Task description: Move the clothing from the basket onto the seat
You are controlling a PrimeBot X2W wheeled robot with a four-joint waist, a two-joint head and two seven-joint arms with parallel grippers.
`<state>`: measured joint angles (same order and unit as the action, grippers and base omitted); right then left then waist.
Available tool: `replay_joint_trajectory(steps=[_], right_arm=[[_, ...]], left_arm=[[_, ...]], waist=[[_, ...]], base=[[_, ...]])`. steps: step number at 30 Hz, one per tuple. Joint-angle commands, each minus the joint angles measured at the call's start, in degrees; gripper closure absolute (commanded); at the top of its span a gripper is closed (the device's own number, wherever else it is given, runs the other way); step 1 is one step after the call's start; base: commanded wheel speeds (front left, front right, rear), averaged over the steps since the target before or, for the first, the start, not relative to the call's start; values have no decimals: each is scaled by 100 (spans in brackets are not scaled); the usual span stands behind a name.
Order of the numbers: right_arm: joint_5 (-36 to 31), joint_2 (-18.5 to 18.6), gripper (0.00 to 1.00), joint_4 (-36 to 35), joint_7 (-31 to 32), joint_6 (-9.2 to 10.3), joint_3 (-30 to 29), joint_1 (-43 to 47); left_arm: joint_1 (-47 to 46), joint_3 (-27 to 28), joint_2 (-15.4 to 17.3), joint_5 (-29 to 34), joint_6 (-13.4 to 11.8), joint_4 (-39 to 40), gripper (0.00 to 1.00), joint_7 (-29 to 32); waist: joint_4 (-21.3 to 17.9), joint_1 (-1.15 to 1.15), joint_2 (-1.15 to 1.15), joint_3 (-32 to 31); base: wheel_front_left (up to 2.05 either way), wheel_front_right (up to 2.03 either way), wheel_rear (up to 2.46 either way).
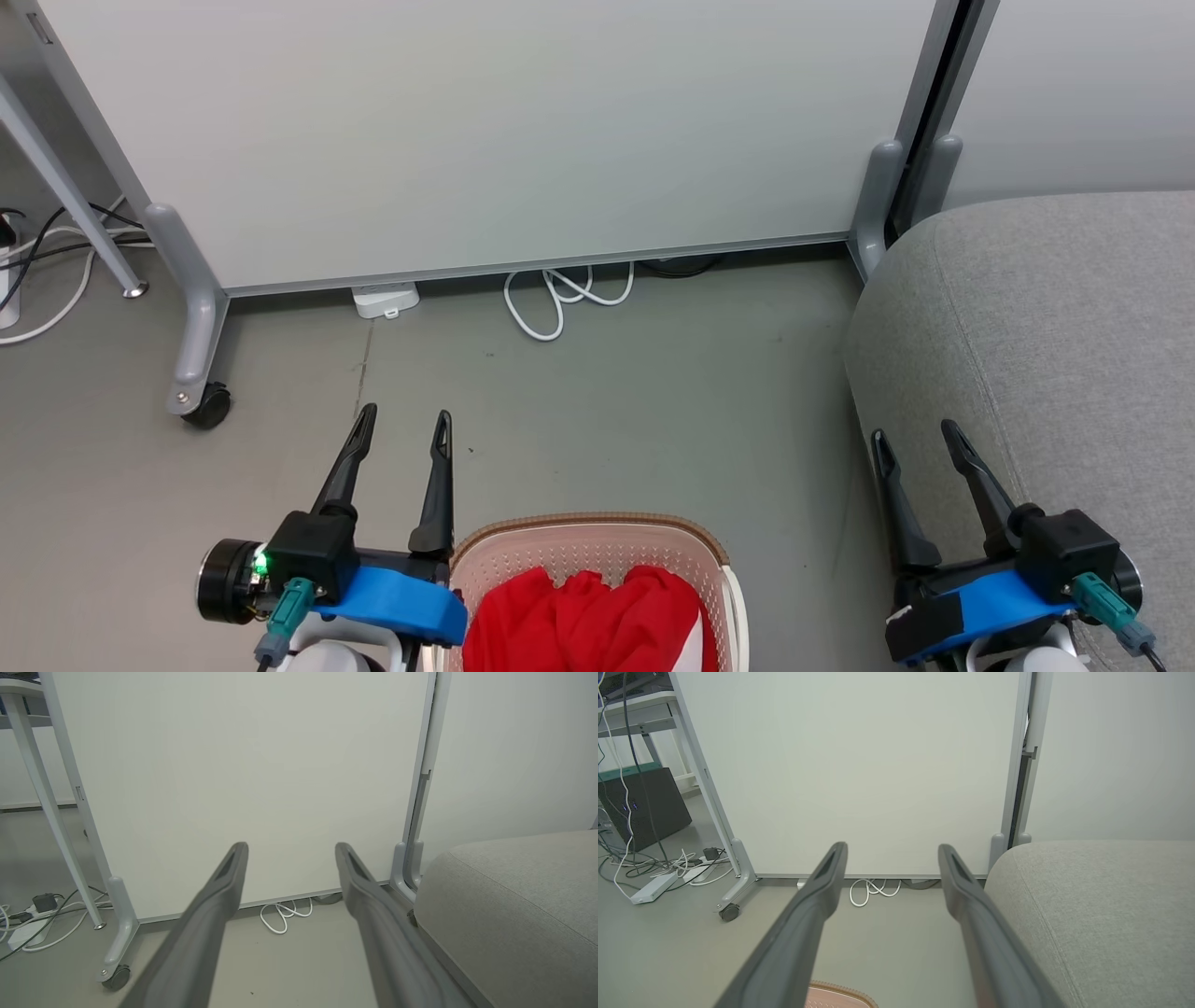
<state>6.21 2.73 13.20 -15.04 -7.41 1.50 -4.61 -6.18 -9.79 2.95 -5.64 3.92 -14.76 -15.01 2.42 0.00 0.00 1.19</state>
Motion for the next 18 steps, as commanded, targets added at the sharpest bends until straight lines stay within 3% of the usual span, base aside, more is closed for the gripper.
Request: replay_joint_trajectory(steps=[1, 18], right_arm=[[47, 27, 0, 28, -22, -15, -11, -86], [114, 27, 0, 139, -22, -15, 2, -77]], left_arm=[[-74, 33, -7, -61, 15, -20, 0, -26], [-76, -12, -8, -176, -11, -85, 0, -26]], waist=[[-1, 0, 0, -6], [-8, 0, 0, -7]], base=[[0, 0, 0], [0, 0, 0]])
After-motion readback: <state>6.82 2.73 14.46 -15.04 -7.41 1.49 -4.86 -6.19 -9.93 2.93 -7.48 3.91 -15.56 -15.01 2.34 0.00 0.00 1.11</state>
